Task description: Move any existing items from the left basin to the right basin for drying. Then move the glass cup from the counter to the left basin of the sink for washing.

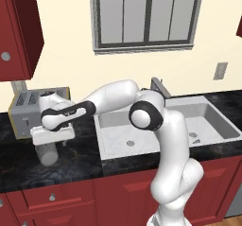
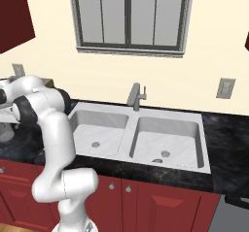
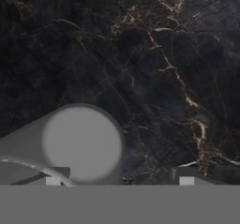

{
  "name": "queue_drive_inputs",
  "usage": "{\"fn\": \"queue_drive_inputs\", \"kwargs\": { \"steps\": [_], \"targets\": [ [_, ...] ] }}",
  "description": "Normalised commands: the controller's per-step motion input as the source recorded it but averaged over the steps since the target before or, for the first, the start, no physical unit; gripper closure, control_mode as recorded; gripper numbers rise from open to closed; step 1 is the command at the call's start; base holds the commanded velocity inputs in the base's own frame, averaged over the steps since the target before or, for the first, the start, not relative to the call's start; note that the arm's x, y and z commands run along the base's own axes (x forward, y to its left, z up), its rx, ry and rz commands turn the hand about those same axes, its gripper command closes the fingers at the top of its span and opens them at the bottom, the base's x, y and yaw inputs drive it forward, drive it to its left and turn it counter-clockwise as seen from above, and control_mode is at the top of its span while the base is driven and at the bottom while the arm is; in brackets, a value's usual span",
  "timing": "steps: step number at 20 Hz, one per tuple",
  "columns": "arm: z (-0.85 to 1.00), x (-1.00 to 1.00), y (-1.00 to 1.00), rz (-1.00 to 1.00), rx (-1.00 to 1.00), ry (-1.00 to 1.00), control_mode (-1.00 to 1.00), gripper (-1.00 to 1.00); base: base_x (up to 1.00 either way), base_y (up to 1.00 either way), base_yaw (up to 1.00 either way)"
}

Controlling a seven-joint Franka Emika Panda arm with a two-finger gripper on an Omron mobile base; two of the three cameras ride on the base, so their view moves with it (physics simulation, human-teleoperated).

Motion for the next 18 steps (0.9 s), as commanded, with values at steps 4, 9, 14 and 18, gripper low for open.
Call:
{"fn": "queue_drive_inputs", "kwargs": {
  "steps": [4, 9, 14, 18],
  "targets": [
    [-0.08, -0.14, 0.05, 0.0, 0.0, 0.0, -1.0, 1.0, 0.0, 0.0, 0.0],
    [-0.04, -0.08, 0.0, 0.0, 0.0, 0.0, -1.0, 1.0, 0.0, 0.0, 0.0],
    [0.05, -0.06, -0.03, 0.0, 0.0, 0.0, -1.0, 1.0, 0.0, 0.0, 0.0],
    [0.33, -0.21, -0.08, -0.05, 0.0, -0.04, -1.0, 1.0, 0.0, 0.0, 0.0]
  ]
}}
